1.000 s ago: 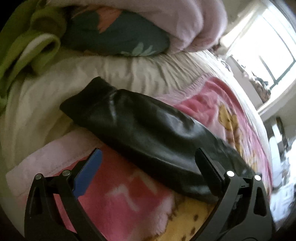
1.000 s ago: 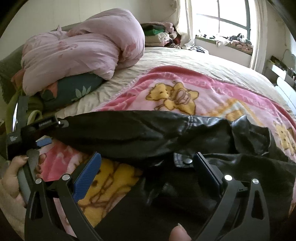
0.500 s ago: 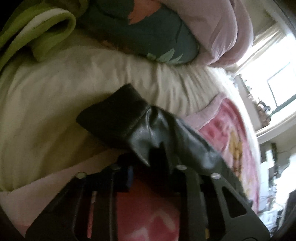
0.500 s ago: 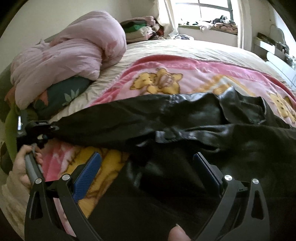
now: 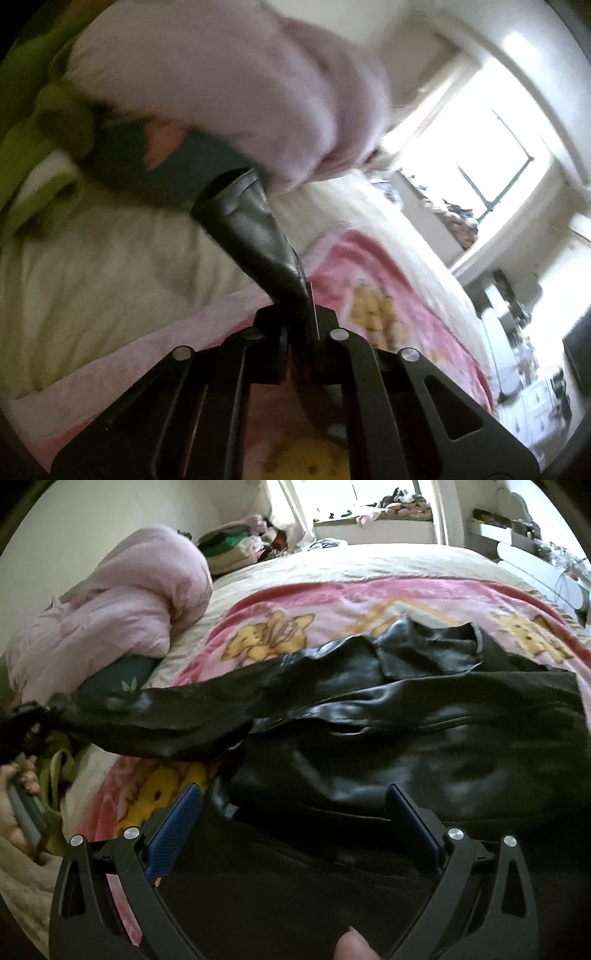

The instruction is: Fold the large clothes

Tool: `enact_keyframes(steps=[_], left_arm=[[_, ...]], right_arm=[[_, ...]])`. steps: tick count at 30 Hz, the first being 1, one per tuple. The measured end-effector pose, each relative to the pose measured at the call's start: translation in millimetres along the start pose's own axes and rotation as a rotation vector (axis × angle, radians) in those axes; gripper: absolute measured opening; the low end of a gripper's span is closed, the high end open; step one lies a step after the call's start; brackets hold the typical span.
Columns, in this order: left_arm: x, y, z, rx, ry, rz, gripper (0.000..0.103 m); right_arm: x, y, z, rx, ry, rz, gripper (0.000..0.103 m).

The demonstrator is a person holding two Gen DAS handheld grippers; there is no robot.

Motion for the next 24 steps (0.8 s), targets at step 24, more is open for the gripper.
enact_keyframes(steps=[24], left_arm=[[-82.0, -108.0, -230.5, -0.368, 0.445, -0.039, 0.000]], right_arm=[[-21.0, -143.0, -81.1, -0.108, 0.128, -0.179, 0.098]])
Point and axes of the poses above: each gripper's, at about its wrist camera, not at the fingertips, and y roughly the way its jaws point, z to its left, x to its top, the point moved 6 cm from there along y, roughly the way its jaws point, and after that the axes turned 12 degrees about x, right-handed, at the moved point
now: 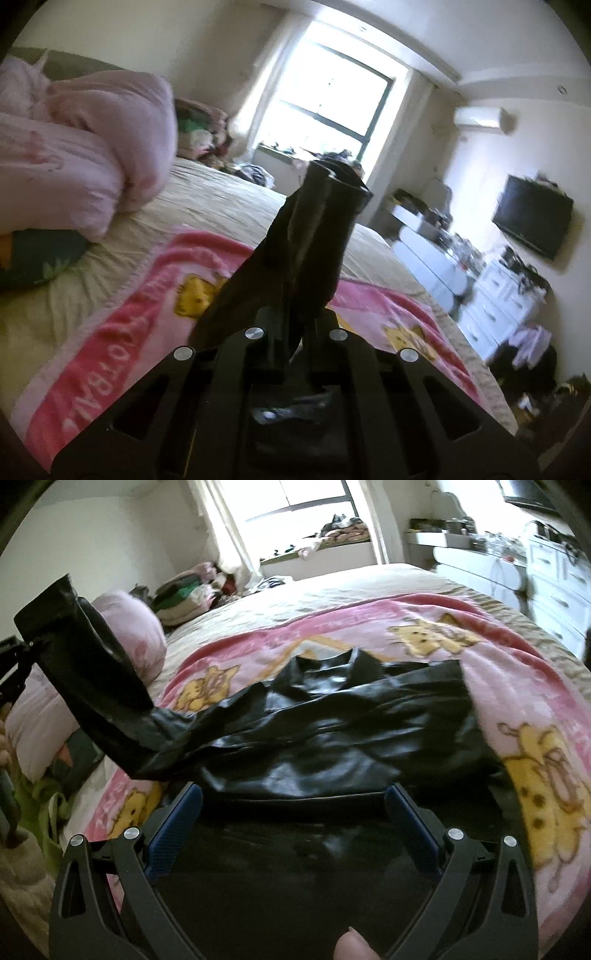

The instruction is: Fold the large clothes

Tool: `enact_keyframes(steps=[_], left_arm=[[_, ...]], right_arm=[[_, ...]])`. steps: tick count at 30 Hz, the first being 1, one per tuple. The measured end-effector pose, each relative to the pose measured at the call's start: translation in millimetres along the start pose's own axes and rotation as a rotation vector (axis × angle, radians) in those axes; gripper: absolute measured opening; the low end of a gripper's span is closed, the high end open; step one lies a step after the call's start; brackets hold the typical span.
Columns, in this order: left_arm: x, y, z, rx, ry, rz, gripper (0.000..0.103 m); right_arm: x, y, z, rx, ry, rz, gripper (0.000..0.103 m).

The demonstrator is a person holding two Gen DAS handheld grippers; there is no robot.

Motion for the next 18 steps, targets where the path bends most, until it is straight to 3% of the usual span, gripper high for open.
enact_keyframes(steps=[18], left_arm=[[-123.7, 36.5, -126.6, -0.192, 0.269, 0.201, 0.000]], right_arm=[[-2.1, -68.6, -87.1, -0.122, 0.146, -0.093, 0.098]])
Point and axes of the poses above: each gripper's, at about its wrist camera, not at the fingertips, and y roughly the way its jaws point, z to its left, x to its top, the point moved 6 cm from there along y, roughly the way its jaws point, and after that the axes turned 12 degrees about x, right-handed, at the moved point
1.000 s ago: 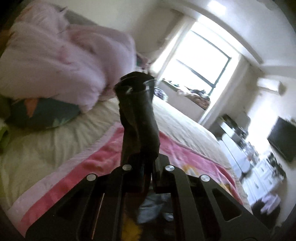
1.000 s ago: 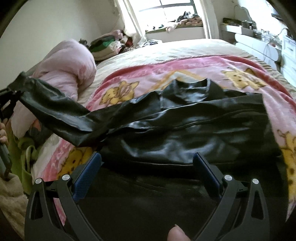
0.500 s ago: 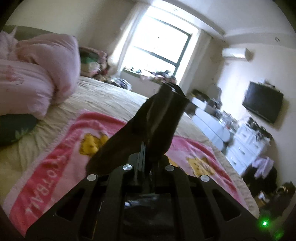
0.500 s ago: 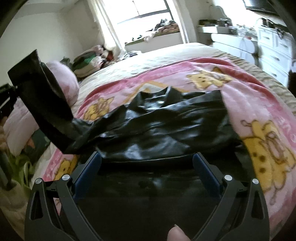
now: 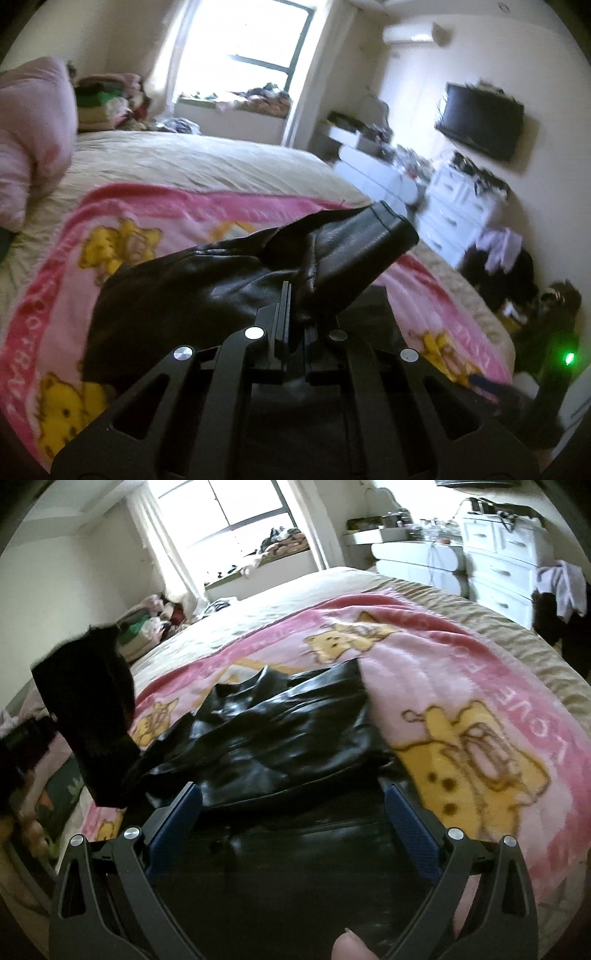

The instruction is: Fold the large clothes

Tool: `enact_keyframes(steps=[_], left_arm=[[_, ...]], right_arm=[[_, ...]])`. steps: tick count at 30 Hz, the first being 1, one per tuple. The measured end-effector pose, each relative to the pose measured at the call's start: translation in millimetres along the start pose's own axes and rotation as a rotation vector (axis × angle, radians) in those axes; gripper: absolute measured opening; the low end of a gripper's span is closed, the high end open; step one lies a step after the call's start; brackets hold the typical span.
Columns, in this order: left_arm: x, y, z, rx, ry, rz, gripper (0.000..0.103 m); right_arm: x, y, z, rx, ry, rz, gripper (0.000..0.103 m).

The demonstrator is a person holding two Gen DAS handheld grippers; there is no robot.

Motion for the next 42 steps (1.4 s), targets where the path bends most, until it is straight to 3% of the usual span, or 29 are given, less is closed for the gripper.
enact_keyframes(steps=[13, 21, 22, 25, 28, 33, 35, 39, 40, 41, 42], left_arm=[[-86.3, 59.3, -42.9, -0.013, 0.170, 0.186, 0.002], [-138.1, 75.5, -40.1, 0.055, 0.280, 0.280, 0.011], [-140.6, 75.6, -37.6, 0.073, 0.291, 0.285, 0.022], [-145.4, 75.5, -30.0, 0.139, 0.340, 0.281, 0.083], [-149.4, 68.7, -27.7, 0.135, 0.358, 0.282, 0.083], [-150.9, 47.2, -15.8, 0.096, 0.322, 0.284, 0.092], [-149.0, 37.2, -2.6, 0.102, 0.284, 0.283, 0.094], [-132.4, 20.2, 34.9, 0.142, 0.191, 0.258, 0.094], [-125.8, 16.5, 45.8, 0.151, 0.157, 0.248, 0.094], [-119.1, 13.6, 56.7, 0.158, 0.123, 0.239, 0.094], [-110.5, 10.5, 71.6, 0.173, 0.079, 0.229, 0.094]], right_arm=[[5.4, -11.9, -38.8, -0.059, 0.071, -0.034, 0.098], [-0.7, 8.3, -30.9, 0.000, 0.084, 0.002, 0.099], [-2.8, 14.8, -27.6, 0.016, 0.089, 0.019, 0.099], [-9.0, 33.1, -17.2, 0.082, 0.103, 0.072, 0.099], [-16.8, 59.2, -2.6, 0.210, 0.167, 0.143, 0.098], [-20.0, 96.9, 9.0, 0.275, 0.276, 0.202, 0.097], [-20.6, 108.1, 11.9, 0.291, 0.301, 0.213, 0.081], [-22.7, 130.0, 13.0, 0.239, 0.308, 0.246, 0.081], [-23.2, 133.9, 13.3, 0.223, 0.304, 0.246, 0.076], [-23.7, 138.1, 13.8, 0.226, 0.310, 0.240, 0.056], [-24.0, 140.4, 15.6, 0.236, 0.317, 0.236, 0.048]])
Point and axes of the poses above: each gripper's, at about its wrist camera, not at the fingertips, and y roughly the way its jaws point, z to its left, x to its top, the point moved 6 cm from there along y, roughly the way its jaws point, and after that the axes turned 12 degrees about x, right-handed, at the moved point
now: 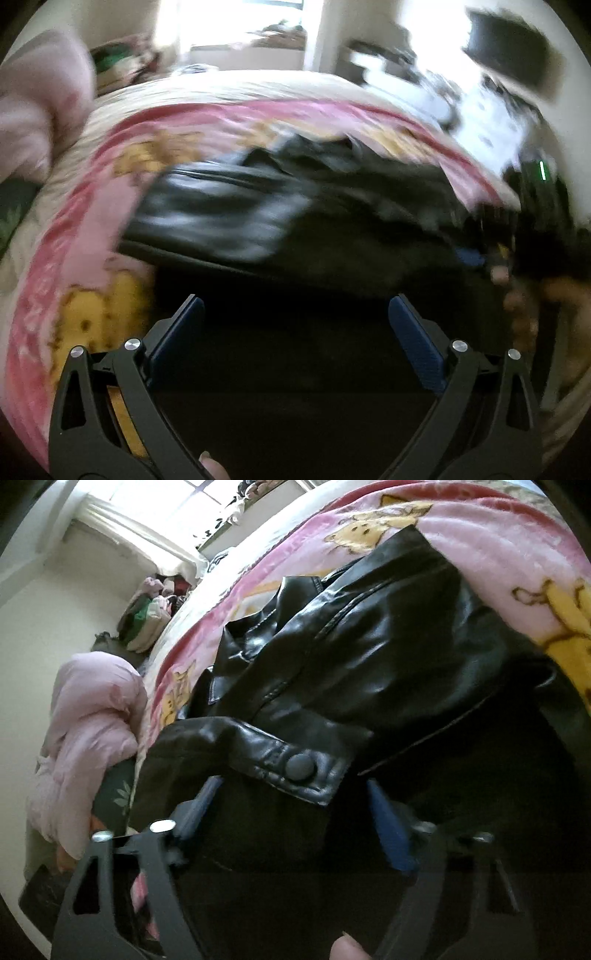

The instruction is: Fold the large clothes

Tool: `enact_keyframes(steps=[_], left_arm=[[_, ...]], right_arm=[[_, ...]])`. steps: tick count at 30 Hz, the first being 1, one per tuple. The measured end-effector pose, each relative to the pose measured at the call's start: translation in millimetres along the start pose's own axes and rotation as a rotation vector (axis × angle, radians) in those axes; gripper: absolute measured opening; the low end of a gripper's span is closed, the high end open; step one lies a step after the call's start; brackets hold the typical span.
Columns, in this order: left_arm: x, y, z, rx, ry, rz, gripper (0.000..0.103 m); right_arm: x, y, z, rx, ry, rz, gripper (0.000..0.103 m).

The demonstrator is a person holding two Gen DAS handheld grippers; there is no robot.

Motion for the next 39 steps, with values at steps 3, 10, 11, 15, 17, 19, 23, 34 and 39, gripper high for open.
enact_keyframes(steps=[3, 10, 11, 15, 17, 19, 23, 34, 39], left_arm=[[19.0, -2.5, 43.5, 0.041, -0.116, -0.022, 0.094], [52.3, 6.5, 111.6, 0.120, -0.256, -0.050, 0.094], [58.7, 12.4, 119.9, 0.122, -0.289, -0.043, 0.094], [78.0, 31.9, 129.6, 0.108, -0.353, -0.039, 0.094], [86.5, 44.9, 122.0, 0.092, -0.339, -0.034, 0.094], [91.1, 56.0, 113.5, 0.072, -0.325, -0.030, 0.093], [93.5, 82.6, 81.1, 0.003, -0.267, -0.003, 0.067], [61.5, 152.3, 33.5, -0.049, -0.122, 0.207, 0.006], [59.5, 151.5, 35.1, -0.053, -0.112, 0.199, 0.006]], right_arm=[[2.7, -1.1, 12.4, 0.009, -0.067, -0.026, 0.016], [28.1, -31.4, 86.4, 0.003, -0.433, -0.124, 0.008], [36.2, -39.3, 97.0, -0.008, -0.488, -0.136, 0.008], [61.5, -64.5, 109.8, -0.072, -0.605, -0.164, 0.008], [69.8, -68.3, 107.5, -0.137, -0.666, -0.165, 0.008], [71.7, -65.5, 101.2, -0.185, -0.701, -0.155, 0.008], [70.1, -59.1, 81.9, -0.230, -0.692, -0.131, 0.008], [68.3, -43.9, 56.1, -0.286, -0.668, -0.091, 0.008], [68.9, -21.3, 34.6, -0.379, -0.646, -0.037, 0.008]])
Point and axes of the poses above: each gripper's, at about its wrist camera, not at the fingertips, and y roughly the way its jaws point, z to its left, x to its top, the point moved 6 cm from there along y, roughly the way its jaws point, and after that the axes turned 12 degrees about x, right-handed, at the moved point
